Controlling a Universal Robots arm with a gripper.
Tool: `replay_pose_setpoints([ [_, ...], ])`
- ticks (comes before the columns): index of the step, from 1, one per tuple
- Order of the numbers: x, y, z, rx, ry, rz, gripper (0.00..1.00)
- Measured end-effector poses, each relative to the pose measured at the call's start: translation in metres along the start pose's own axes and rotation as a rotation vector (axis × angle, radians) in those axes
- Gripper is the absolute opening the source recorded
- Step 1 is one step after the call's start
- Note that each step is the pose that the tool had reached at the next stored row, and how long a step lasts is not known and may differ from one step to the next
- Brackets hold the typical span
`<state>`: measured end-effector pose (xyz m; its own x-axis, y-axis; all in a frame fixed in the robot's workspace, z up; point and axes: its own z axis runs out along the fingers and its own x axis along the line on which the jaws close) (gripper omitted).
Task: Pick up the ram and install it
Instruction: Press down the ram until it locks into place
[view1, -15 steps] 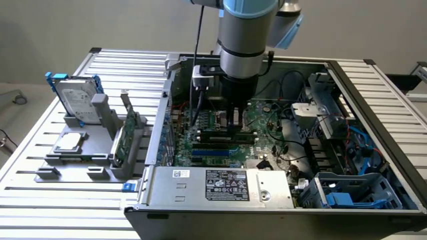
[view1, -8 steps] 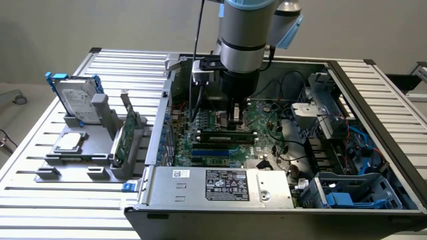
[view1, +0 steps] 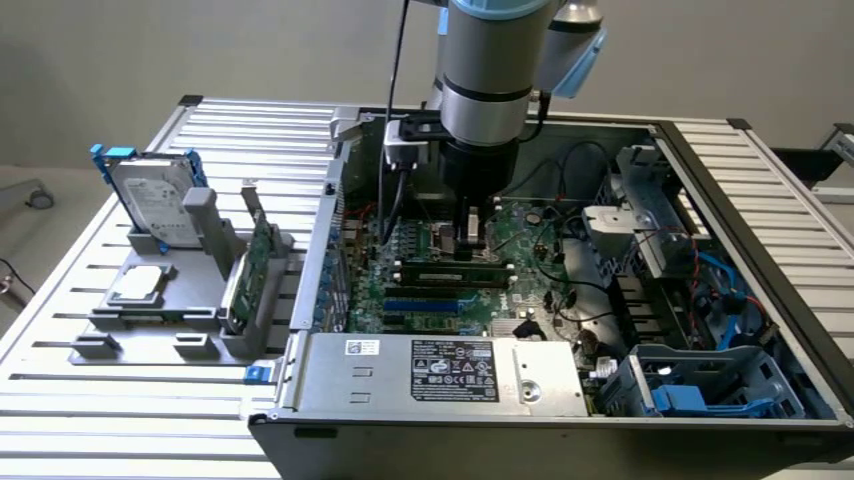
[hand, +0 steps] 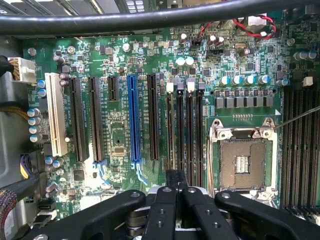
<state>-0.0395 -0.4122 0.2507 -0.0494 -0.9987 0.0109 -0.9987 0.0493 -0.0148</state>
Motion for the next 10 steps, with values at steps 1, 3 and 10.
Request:
replay_pose_setpoints([
  [1,0.0000,0.0000,0.0000,0.0000,0.0000,0.000,0.11],
  [3,0.0000,0.0000,0.0000,0.0000,0.0000,0.000,0.11],
  [10,0.0000,0.0003,0.0006,-0.0001,0.0001,0.000,0.11],
])
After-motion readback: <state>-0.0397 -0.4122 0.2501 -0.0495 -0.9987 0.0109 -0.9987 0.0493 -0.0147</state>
